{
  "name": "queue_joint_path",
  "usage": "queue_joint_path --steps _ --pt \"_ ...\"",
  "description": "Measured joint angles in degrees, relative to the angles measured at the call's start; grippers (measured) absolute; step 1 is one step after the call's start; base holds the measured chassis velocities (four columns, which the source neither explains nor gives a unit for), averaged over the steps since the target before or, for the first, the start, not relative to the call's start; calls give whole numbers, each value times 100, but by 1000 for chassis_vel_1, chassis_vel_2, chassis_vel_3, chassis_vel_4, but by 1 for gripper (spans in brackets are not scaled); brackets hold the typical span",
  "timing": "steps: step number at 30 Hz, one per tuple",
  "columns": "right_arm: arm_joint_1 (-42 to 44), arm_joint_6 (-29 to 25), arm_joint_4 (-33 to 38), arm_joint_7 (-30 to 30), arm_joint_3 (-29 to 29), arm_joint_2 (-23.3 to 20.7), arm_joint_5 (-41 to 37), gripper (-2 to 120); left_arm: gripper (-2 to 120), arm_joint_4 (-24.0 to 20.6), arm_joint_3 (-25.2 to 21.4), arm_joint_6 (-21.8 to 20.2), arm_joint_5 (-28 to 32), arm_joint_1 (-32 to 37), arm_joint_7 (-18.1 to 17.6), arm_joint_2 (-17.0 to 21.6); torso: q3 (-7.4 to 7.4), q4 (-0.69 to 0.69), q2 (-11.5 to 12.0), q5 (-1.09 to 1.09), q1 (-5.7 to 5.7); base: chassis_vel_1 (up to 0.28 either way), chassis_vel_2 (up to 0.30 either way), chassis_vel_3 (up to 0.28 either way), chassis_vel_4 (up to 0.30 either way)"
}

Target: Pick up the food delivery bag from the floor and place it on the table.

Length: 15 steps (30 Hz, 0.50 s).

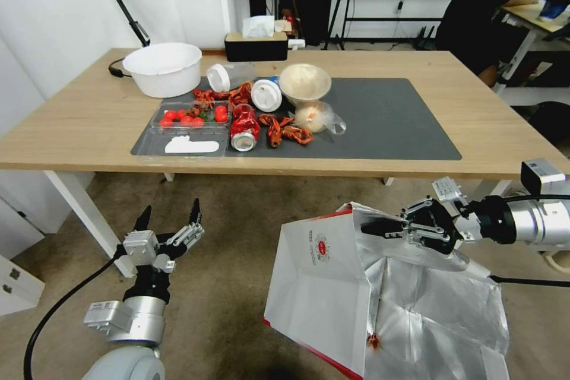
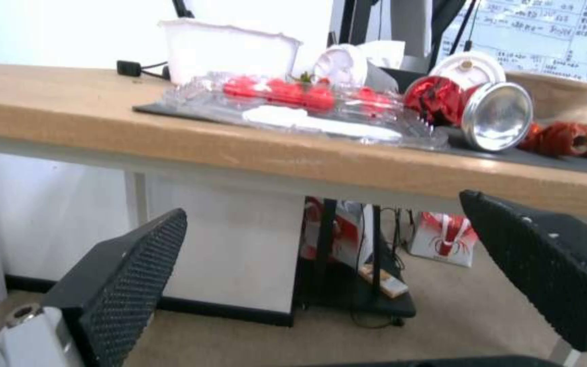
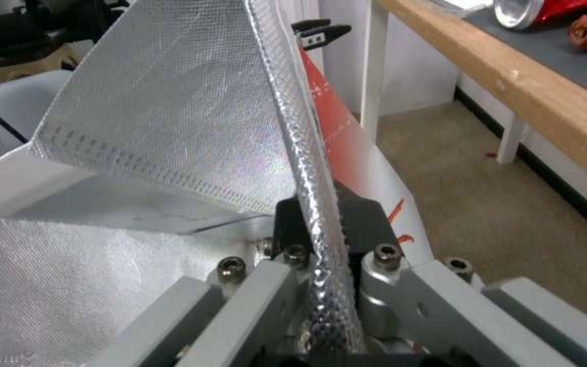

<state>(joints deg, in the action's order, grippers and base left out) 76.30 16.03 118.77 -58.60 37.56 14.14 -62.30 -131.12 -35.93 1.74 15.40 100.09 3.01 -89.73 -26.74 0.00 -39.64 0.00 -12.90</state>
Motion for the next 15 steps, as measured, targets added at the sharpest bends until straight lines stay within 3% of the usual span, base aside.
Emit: queue_joint_path --steps 15 --pt "-4 1 -25 -4 0 16 10 0 100 16 3 -5 1 -14 1 3 -240 0 -403 0 -161 0 0 0 0"
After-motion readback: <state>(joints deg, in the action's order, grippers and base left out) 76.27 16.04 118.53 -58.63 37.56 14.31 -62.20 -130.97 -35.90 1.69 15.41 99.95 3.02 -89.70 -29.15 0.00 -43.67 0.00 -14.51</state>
